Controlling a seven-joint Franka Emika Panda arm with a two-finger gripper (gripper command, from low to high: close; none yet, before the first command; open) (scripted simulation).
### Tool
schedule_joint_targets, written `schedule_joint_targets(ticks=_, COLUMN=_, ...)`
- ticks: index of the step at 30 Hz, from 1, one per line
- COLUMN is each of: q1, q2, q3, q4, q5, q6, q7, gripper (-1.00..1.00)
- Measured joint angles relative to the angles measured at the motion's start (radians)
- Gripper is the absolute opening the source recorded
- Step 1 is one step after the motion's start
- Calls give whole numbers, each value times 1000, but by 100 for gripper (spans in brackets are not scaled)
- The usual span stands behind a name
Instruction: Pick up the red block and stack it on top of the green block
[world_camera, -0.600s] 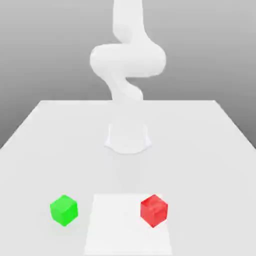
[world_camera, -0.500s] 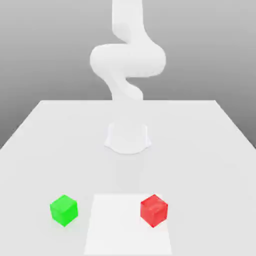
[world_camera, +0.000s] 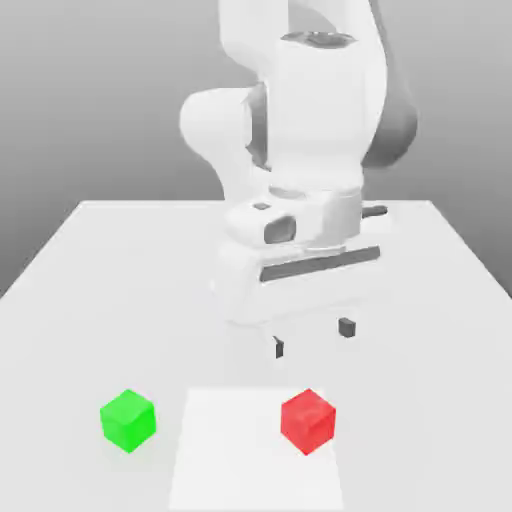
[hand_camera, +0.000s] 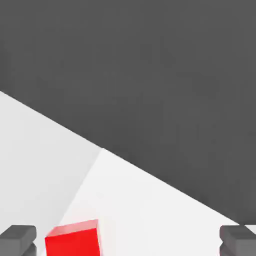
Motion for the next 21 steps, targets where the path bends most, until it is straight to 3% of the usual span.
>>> schedule_joint_targets(ticks=8, q1=5, q2=289, q3=10, q4=-15, q5=14, q6=223, q7=-62, gripper=0)
schedule_joint_targets(ticks=9, q1=5, q2=310, q3=10, q4=-12, q5=13, q6=241, q7=-62, gripper=-100)
schedule_joint_targets(ticks=16, q1=3, q2=308, q3=11, q4=-12, q5=11, q6=238, q7=-59, gripper=-100)
schedule_joint_targets(ticks=21, q1=1, q2=150, q3=14, q4=-35, q5=14, q6=103, q7=-62, gripper=-100)
